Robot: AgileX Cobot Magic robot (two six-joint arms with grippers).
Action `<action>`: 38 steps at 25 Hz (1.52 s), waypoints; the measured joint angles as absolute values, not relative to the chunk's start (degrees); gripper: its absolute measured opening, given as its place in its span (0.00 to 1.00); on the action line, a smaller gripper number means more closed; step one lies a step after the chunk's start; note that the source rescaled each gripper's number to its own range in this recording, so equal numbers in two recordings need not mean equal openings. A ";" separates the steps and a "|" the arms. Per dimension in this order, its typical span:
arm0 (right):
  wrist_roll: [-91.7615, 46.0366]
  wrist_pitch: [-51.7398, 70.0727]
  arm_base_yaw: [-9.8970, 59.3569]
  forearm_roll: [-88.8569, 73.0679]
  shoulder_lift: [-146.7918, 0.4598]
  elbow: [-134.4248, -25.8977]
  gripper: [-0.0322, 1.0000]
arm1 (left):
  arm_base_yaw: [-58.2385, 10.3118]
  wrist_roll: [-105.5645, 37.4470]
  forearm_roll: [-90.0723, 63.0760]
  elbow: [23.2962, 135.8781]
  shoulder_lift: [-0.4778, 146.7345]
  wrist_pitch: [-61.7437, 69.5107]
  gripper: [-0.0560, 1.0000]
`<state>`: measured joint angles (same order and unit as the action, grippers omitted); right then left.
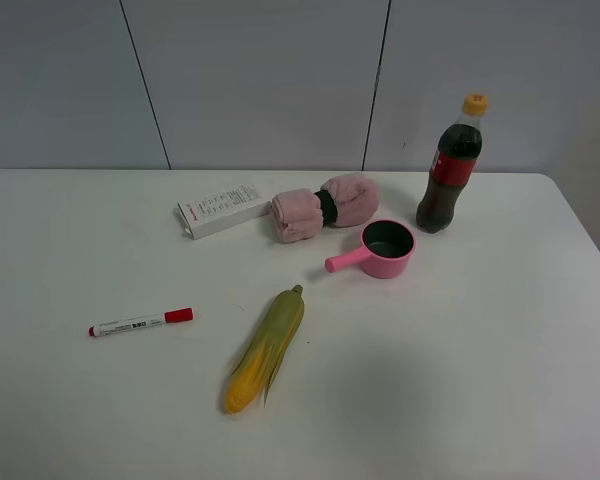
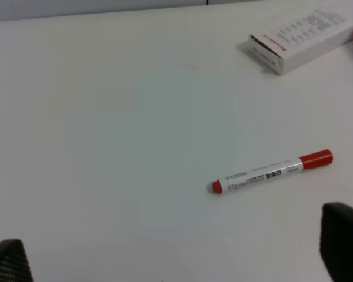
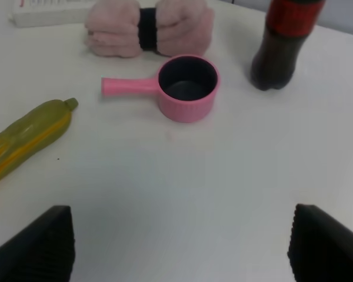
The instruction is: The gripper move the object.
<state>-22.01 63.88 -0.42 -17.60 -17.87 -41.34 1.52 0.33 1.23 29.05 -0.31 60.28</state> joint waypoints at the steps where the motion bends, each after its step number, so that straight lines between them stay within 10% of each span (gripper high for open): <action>1: -20.49 64.07 -0.42 -16.79 -16.26 -40.52 0.91 | 1.52 0.33 1.23 29.05 -0.31 60.28 1.00; 38: 0.66 61.41 -0.42 -1.73 0.08 -29.04 0.91 | 1.52 0.33 1.23 29.05 -0.31 60.28 1.00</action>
